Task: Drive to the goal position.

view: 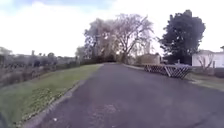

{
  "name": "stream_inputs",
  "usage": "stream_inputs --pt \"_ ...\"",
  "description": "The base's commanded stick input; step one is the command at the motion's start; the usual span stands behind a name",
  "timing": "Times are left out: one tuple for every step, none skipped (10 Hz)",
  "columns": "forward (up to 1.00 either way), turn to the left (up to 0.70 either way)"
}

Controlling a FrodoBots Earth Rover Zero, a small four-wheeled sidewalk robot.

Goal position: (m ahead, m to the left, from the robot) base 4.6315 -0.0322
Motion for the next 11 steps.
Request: stream_inputs --pt "0.85 -0.15" --pt "0.85 -0.34" --pt "0.85 -0.34" --pt "0.85 -0.34" --pt "0.85 -0.34" --pt "0.85 -0.34" --pt "0.85 -0.09" --pt "0.85 0.0" --pt "0.85 0.0" --pt "0.85 0.0" --pt "0.85 0.0"
